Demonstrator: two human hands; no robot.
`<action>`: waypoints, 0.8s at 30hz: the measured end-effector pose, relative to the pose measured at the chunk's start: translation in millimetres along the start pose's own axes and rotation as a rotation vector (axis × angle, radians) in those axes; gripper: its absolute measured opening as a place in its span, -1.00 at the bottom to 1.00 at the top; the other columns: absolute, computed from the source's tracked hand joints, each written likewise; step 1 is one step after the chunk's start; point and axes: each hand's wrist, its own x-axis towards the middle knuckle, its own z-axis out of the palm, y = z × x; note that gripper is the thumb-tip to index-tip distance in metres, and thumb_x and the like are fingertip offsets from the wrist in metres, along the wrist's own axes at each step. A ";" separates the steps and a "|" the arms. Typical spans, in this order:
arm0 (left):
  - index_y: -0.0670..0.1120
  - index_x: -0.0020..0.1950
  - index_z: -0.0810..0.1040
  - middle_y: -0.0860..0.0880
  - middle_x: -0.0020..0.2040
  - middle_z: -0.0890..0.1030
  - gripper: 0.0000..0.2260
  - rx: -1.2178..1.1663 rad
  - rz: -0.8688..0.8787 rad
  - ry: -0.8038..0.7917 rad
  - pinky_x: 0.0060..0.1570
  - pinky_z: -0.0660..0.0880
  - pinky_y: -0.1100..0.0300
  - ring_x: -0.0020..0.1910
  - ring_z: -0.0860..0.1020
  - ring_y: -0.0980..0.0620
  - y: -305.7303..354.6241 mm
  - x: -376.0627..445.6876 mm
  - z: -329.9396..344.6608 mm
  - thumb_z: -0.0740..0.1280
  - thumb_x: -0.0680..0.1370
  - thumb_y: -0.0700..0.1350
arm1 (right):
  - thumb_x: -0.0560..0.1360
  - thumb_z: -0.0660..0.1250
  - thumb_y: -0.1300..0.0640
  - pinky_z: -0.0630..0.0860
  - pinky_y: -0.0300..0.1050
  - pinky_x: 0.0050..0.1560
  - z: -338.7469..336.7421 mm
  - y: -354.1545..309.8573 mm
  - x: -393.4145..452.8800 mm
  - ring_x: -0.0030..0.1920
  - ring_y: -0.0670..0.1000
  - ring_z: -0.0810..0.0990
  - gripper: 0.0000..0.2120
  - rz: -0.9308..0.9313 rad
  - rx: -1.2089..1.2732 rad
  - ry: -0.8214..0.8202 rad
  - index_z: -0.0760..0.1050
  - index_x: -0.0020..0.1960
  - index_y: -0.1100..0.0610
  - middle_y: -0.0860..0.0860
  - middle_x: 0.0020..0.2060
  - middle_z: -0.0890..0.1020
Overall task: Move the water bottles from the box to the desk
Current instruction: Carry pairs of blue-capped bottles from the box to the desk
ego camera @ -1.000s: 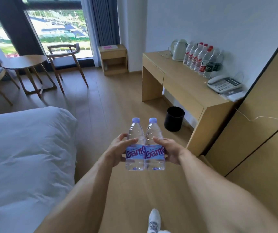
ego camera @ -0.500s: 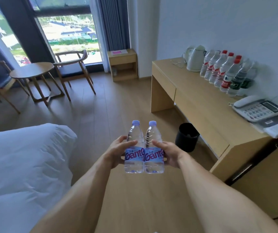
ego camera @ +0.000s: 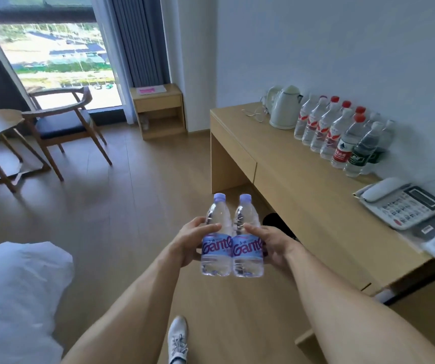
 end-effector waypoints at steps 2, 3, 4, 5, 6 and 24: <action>-0.01 0.28 0.52 -0.16 0.02 0.70 -0.47 0.019 -0.001 -0.055 -0.16 0.64 -0.10 -0.11 0.71 -0.13 15.8 37.4 -5.8 0.57 0.36 0.04 | 0.15 0.59 -0.27 0.64 -0.05 -0.26 -7.2 -13.3 25.7 -0.12 0.05 0.75 -0.24 0.007 0.015 0.039 0.60 0.22 0.11 0.09 -0.07 0.75; 0.00 0.27 0.52 -0.16 0.01 0.70 -0.45 0.026 -0.002 -0.082 -0.16 0.64 -0.10 -0.11 0.71 -0.13 24.7 56.7 -8.9 0.58 0.33 0.05 | 0.16 0.58 -0.27 0.64 -0.08 -0.31 -10.8 -21.0 38.7 -0.16 0.03 0.75 -0.27 0.009 0.026 0.057 0.61 0.21 0.10 0.08 -0.11 0.75; 0.00 0.26 0.53 -0.15 0.00 0.71 -0.44 0.035 -0.005 -0.108 -0.17 0.64 -0.10 -0.12 0.72 -0.12 34.6 75.6 -12.7 0.58 0.31 0.06 | 0.18 0.57 -0.27 0.63 -0.10 -0.34 -13.8 -29.8 51.2 -0.19 0.02 0.75 -0.30 0.015 0.040 0.074 0.61 0.19 0.10 0.06 -0.14 0.75; 0.01 0.25 0.53 -0.14 -0.02 0.71 -0.44 0.045 -0.009 -0.134 -0.16 0.64 -0.10 -0.12 0.71 -0.12 45.0 94.0 -16.8 0.58 0.30 0.07 | 0.20 0.56 -0.26 0.63 -0.11 -0.36 -15.7 -39.3 63.5 -0.21 0.01 0.75 -0.33 0.024 0.055 0.091 0.61 0.18 0.09 0.06 -0.16 0.75; 0.01 0.24 0.54 -0.14 -0.03 0.72 -0.45 0.056 -0.013 -0.161 -0.16 0.65 -0.12 -0.12 0.71 -0.13 55.5 111.6 -21.1 0.58 0.30 0.07 | 0.20 0.55 -0.26 0.63 -0.11 -0.35 -16.9 -49.2 75.4 -0.22 0.01 0.75 -0.35 0.032 0.068 0.110 0.61 0.16 0.09 0.06 -0.17 0.75; -0.03 0.29 0.51 -0.19 0.06 0.68 -0.60 0.206 -0.054 -0.450 -0.15 0.65 -0.04 -0.11 0.72 -0.10 207.9 358.4 -21.3 0.51 0.50 -0.03 | 0.30 0.60 -0.14 0.65 0.07 -0.11 -75.1 -182.9 231.0 0.01 0.13 0.72 -0.41 -0.016 0.290 0.395 0.57 0.22 0.09 0.16 0.00 0.73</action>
